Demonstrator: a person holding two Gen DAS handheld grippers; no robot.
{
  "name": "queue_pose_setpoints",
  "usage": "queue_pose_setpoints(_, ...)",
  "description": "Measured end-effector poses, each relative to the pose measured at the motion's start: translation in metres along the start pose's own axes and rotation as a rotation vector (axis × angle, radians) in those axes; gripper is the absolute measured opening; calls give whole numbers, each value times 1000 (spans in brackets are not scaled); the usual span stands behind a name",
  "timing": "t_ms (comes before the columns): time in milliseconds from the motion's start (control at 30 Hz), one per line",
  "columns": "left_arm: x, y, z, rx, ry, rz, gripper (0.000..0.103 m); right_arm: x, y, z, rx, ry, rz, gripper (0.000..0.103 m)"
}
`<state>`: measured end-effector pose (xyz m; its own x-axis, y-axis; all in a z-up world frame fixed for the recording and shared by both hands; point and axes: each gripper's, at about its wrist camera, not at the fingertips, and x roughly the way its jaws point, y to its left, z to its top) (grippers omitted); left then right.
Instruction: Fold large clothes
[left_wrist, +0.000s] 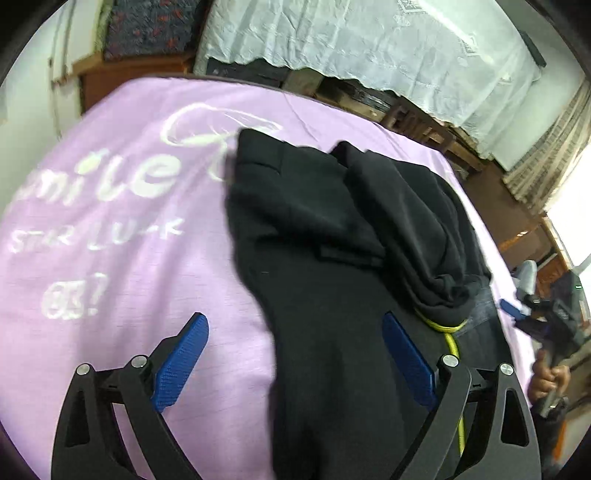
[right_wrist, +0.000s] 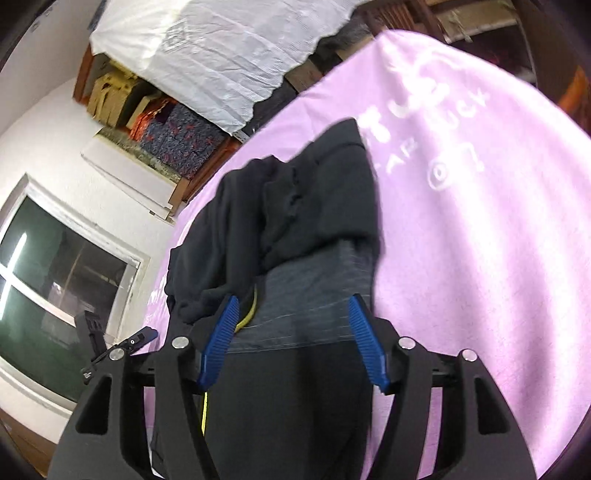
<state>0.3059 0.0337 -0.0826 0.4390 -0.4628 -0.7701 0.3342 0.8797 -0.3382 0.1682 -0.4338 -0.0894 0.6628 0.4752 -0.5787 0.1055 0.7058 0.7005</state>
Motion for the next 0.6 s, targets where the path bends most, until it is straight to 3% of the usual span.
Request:
queue_pose_setpoints(167,13,-3,2,26,28,2,94,5,-7,2,-2,23,-13,60)
queue_pose_setpoints(333,13,-4,3,18,52,-104,93,6,-12,6,20,22,5,60)
queue_pose_setpoints(467,18,-15,-1,56,73,-131,93,8,-15,7,48,11,19,60)
queue_pose_setpoints(600,18,-23,-10,94,74,-110,93,11,-22,7,51,13,-3,64)
